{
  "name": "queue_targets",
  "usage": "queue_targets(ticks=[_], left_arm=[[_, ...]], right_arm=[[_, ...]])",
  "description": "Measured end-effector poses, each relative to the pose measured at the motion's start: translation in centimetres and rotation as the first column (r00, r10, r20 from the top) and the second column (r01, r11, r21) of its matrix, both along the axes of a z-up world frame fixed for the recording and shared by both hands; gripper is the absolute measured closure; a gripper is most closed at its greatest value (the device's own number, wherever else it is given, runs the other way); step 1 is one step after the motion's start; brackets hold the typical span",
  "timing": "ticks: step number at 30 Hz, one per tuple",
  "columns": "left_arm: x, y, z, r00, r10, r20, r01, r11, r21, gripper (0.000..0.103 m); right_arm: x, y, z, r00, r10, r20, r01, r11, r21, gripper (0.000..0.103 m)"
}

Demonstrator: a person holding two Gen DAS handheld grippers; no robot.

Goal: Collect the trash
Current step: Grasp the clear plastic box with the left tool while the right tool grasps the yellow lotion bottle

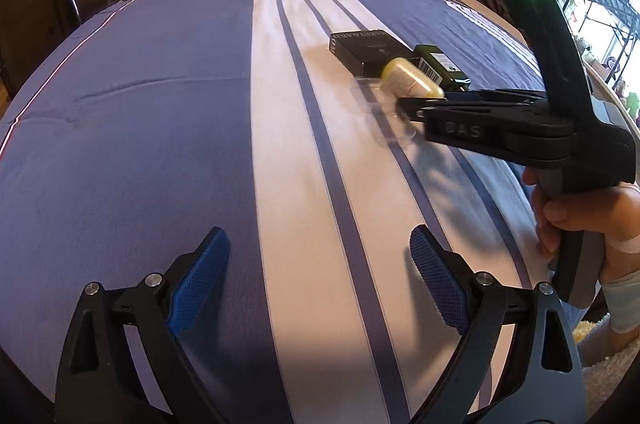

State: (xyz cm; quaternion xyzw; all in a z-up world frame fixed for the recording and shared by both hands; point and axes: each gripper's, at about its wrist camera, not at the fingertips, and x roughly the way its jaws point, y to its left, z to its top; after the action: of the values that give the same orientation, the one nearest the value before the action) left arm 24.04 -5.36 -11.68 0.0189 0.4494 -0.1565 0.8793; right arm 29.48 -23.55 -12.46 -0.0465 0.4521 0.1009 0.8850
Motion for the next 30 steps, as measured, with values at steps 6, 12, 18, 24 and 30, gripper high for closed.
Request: queue_targets(ticks=[6,12,18,24,30], left_arm=[[1.1,-1.0,0.3,1.0,-0.012,0.002,0.012,1.0,-0.007,0.015],[3.0,-3.1,0.7,1.0,-0.027,0.014,0.027,0.999,-0.025,0.016],[6.5,-6.1,0.4,1.0,-0.021,0.011,0.021,0.999,-0.024,0.026],[9.0,-7.4,-0.6,1.0,0.013,-0.019,-0.013,1.0,0.009,0.05],[7.2,-6.7,-0.5,0.999,-0.017,-0.027,0.017,1.0,-0.002,0.072]], right_arm=[[0.1,-0.7,0.2,1.0,-0.017,-0.005,0.017,0.998,0.063,0.069],[-2.0,-3.6,1.8,0.998,-0.059,0.036,0.056,0.995,0.081,0.069],[-3.4,-6.3,3.0,0.99,-0.118,0.076,0.112,0.99,0.084,0.069],[-5.1,-8.2,3.4,0.985,-0.145,0.09,0.135,0.985,0.107,0.069],[-6.6,-8.2,3.5,0.985,-0.147,0.09,0.137,0.984,0.11,0.069]])
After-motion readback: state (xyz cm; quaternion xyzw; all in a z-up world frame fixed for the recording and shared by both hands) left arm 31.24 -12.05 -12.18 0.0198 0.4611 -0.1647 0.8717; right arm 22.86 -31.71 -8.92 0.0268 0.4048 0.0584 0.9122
